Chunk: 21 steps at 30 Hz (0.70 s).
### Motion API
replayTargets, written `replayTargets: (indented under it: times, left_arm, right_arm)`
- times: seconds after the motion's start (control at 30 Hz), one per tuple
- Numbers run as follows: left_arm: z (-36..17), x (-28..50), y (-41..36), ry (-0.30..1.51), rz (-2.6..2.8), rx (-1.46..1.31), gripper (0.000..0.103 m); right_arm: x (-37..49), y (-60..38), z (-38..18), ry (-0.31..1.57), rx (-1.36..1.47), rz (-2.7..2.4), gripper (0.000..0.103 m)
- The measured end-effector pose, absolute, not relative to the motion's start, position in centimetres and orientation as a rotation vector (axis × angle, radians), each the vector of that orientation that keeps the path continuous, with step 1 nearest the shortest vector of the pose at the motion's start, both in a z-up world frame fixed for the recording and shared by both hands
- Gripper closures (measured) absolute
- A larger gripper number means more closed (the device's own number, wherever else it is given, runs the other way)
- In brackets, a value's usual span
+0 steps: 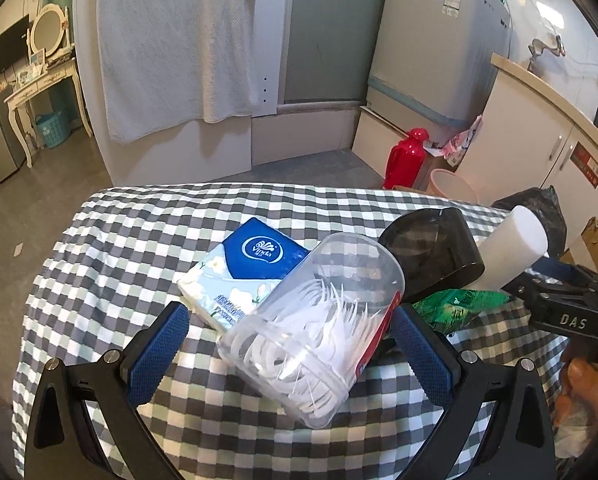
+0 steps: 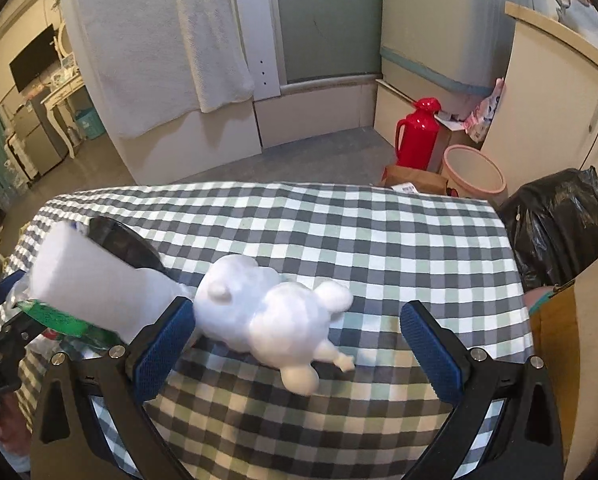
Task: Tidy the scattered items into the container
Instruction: 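Approach the clear floss-pick jar with the left tool while the right tool approaches the white plush toy, then grasp the floss-pick jar with the left tool while the right tool grasps the plush toy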
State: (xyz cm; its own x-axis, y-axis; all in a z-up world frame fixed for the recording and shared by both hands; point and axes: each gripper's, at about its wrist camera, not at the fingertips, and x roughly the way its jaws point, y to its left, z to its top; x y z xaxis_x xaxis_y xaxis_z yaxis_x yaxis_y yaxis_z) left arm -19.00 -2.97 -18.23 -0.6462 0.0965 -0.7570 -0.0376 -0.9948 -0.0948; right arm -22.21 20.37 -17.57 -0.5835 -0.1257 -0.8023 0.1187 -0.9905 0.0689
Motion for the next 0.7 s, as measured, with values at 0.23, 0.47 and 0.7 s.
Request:
replayTargets:
  times: [0.23,0.47,0.7]
  left_arm:
    - [-18.5,-19.5,-2.8,-0.13,2.772,-1.272,0.0]
    - [-19.1,-19.5,-1.5,-0.084,2.747,-1.261,0.004]
    - [-19.2,-19.5,-1.0,-0.067,2.757,-1.254,0.014]
  right_arm:
    - [-23.1,20.2,-18.5,-0.054,1.39,-2.674,0.0]
    - [-23.6,19.8,-19.0,-0.025,1.409,-2.685,0.0]
    - [-23.2,19.5,-19.0,0.026,1.387,-2.686,0.009]
